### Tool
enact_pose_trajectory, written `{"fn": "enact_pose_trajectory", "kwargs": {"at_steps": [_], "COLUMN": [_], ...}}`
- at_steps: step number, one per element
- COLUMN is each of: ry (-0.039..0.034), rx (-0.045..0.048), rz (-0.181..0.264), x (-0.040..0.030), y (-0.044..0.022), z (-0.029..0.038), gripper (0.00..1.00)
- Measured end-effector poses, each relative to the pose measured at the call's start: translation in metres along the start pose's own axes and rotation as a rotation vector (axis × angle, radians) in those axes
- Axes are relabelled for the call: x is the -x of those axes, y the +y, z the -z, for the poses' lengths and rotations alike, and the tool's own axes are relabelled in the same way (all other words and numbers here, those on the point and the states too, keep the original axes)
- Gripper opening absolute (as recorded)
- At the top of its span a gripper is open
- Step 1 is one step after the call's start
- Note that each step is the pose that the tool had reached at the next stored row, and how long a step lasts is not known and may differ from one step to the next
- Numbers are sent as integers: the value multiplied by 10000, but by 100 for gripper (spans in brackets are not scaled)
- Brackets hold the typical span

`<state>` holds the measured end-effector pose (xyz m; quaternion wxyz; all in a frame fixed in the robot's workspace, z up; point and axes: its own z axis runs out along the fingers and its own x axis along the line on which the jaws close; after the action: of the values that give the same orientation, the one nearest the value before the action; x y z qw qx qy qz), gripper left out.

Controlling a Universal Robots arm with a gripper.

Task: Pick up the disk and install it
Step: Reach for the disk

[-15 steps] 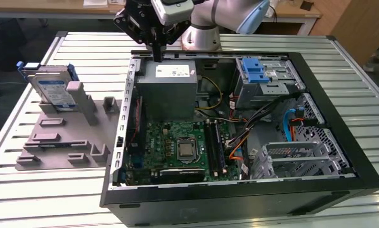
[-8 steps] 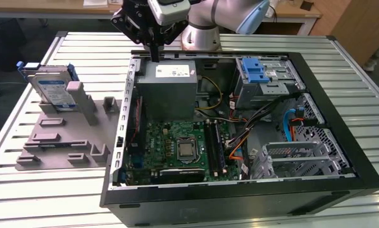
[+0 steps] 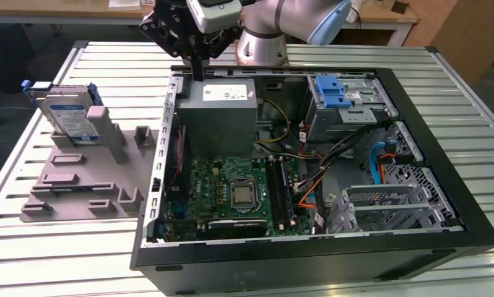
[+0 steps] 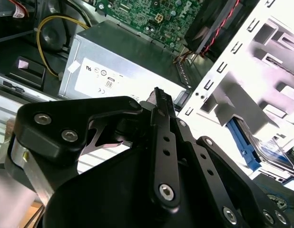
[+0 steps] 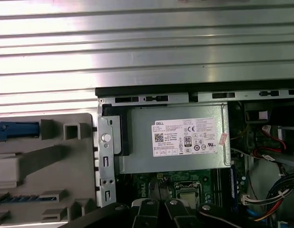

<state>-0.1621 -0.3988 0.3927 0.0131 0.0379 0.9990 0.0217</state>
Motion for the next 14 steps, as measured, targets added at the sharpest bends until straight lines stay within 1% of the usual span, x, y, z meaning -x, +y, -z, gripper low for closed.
{"fn": "enact_pose_trajectory", "kwargs": {"at_steps": [14], "ry": [0], "rx": [0], "rz": [0], "x": [-94], "y": [-7], "z": [0], "gripper": [11]}}
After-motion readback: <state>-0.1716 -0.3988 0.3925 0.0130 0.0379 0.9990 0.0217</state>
